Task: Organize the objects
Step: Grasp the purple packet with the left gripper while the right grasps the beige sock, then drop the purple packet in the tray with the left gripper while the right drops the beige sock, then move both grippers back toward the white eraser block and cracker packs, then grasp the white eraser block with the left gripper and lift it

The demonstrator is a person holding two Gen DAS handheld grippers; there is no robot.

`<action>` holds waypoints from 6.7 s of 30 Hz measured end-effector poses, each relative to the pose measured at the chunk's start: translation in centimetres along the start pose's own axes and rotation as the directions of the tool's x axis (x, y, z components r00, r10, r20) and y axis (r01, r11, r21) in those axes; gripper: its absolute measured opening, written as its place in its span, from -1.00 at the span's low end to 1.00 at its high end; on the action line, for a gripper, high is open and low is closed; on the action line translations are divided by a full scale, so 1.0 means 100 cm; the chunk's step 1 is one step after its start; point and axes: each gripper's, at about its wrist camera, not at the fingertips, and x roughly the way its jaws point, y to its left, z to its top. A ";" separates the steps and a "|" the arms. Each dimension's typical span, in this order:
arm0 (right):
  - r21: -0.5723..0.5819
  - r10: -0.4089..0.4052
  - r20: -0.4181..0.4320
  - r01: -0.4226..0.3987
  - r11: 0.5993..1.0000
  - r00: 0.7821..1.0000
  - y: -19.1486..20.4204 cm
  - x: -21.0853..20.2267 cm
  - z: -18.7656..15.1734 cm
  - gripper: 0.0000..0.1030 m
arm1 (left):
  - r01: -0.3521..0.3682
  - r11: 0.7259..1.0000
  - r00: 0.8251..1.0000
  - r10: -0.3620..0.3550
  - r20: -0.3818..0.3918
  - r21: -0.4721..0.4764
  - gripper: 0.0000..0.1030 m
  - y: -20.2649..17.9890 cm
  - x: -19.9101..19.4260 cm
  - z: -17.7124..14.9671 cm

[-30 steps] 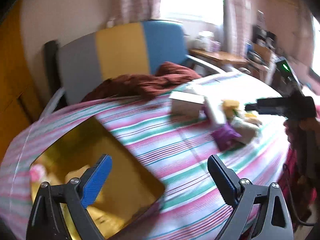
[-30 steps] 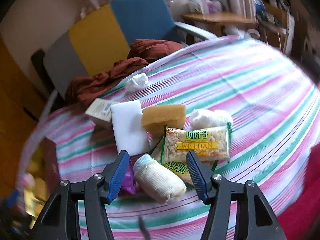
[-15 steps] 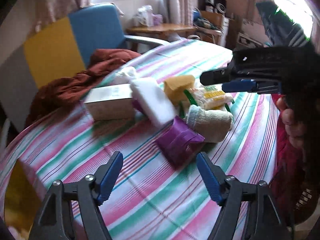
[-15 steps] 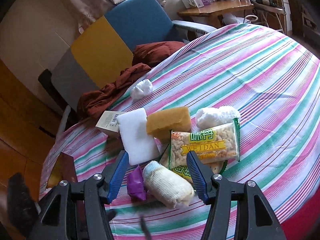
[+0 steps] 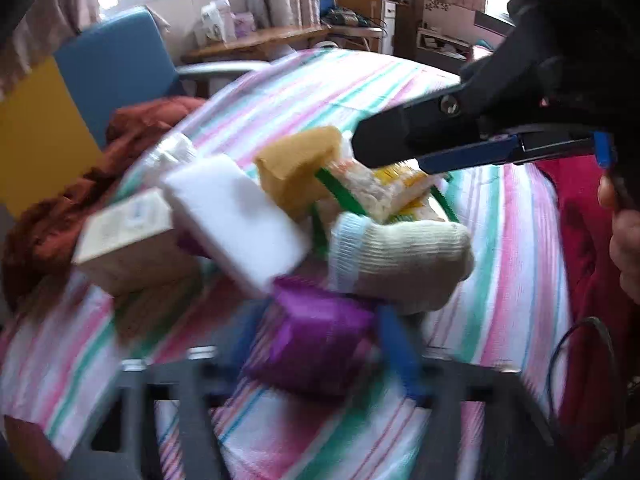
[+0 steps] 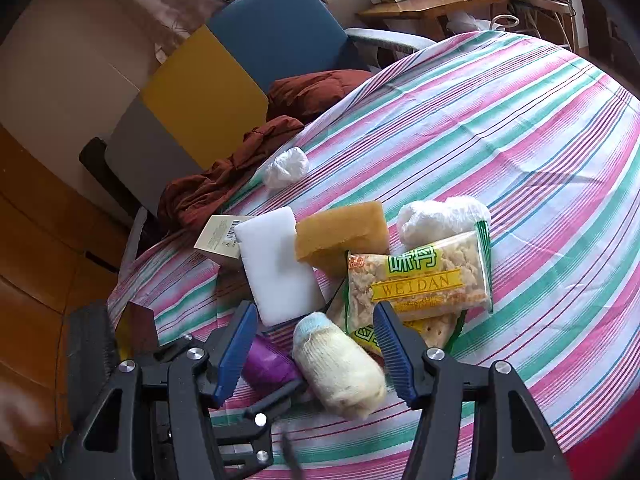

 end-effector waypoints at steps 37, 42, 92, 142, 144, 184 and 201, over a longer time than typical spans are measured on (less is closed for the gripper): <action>-0.337 -0.068 -0.218 -0.010 0.941 0.974 0.049 0.034 -0.040 0.08 | -0.140 0.879 0.986 0.168 0.020 -0.455 -0.18 0.002 -0.088 -0.101; -0.402 -0.041 -0.205 -0.046 0.915 0.978 0.071 0.029 -0.050 0.09 | -0.167 0.828 0.969 0.239 0.066 -0.535 -0.18 0.017 -0.135 -0.126; -0.762 0.025 -0.075 -0.074 0.643 0.997 0.294 0.028 -0.208 0.16 | -0.456 0.266 0.686 0.713 -0.144 -0.849 0.49 0.068 -0.294 -0.307; -0.476 -0.145 0.049 0.150 0.866 0.988 0.152 0.014 -0.071 0.16 | -0.477 0.540 0.785 0.617 -0.060 -0.693 0.50 0.047 -0.232 -0.213; -0.441 -0.166 0.065 0.177 0.880 0.984 0.137 0.009 -0.057 0.16 | -0.471 0.562 0.795 0.604 -0.051 -0.680 0.50 0.045 -0.227 -0.206; 0.198 -0.118 0.039 0.108 0.974 0.992 -0.040 -0.004 0.041 0.24 | -0.150 0.839 0.982 0.189 0.021 -0.522 0.23 0.042 -0.034 0.000; 0.190 -0.128 0.004 0.125 0.974 0.992 -0.041 0.005 0.043 0.24 | 0.000 0.804 0.999 0.023 0.032 -0.595 -0.42 0.047 -0.001 -0.006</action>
